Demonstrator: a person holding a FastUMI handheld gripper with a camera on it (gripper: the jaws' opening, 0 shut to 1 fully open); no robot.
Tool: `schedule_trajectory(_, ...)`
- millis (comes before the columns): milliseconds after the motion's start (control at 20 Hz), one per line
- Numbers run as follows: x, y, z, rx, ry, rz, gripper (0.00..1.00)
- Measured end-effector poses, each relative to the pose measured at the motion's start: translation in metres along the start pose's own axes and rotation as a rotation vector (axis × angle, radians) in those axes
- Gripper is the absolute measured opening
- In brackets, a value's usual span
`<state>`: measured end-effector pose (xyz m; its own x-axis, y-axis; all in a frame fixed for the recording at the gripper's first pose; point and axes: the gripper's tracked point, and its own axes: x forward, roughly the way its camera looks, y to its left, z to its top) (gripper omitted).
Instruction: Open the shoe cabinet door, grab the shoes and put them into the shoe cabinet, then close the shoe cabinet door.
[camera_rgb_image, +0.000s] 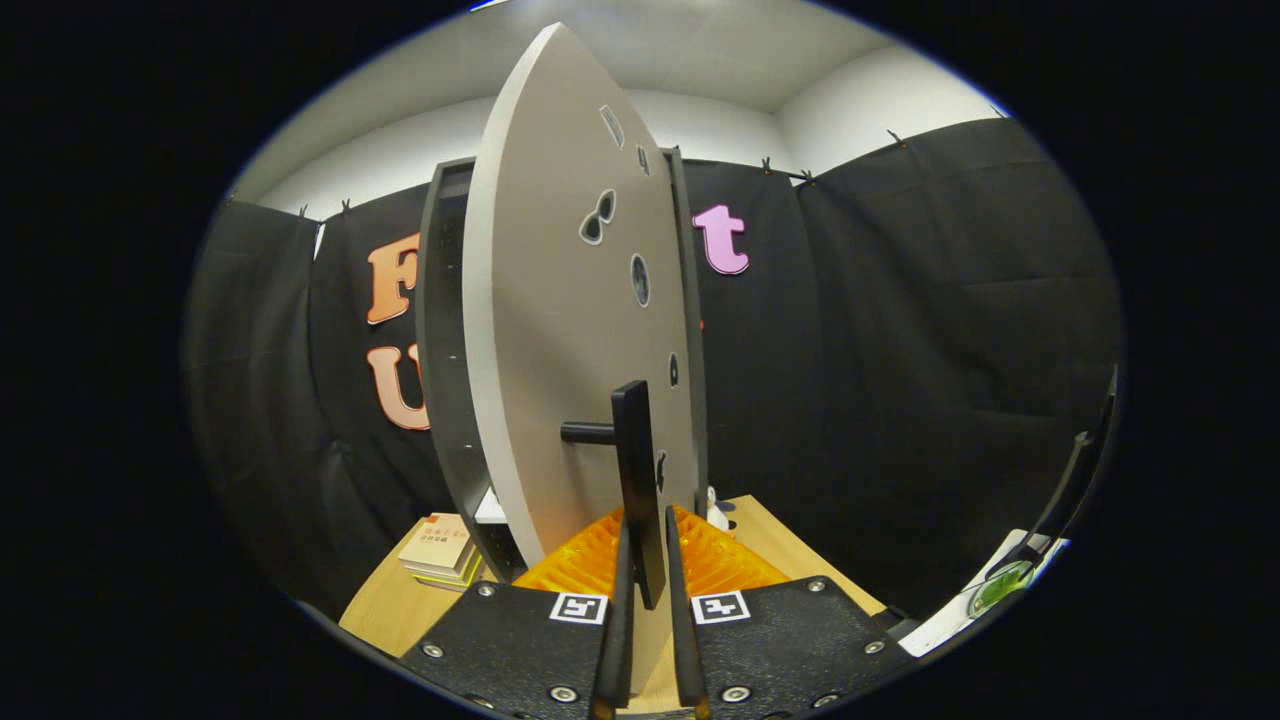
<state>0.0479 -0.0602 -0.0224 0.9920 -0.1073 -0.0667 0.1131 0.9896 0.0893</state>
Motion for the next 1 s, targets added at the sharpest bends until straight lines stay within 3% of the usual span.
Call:
schedule_trajectory(200, -0.002, -0.039, 0.001, 0.011, 0.001, -0.064, 0.17)
schedule_trajectory(400, 0.007, -0.066, 0.004, 0.012, 0.008, -0.115, 0.08)
schedule_trajectory(1000, 0.011, -0.101, 0.003, 0.032, 0.014, -0.011, 0.06)
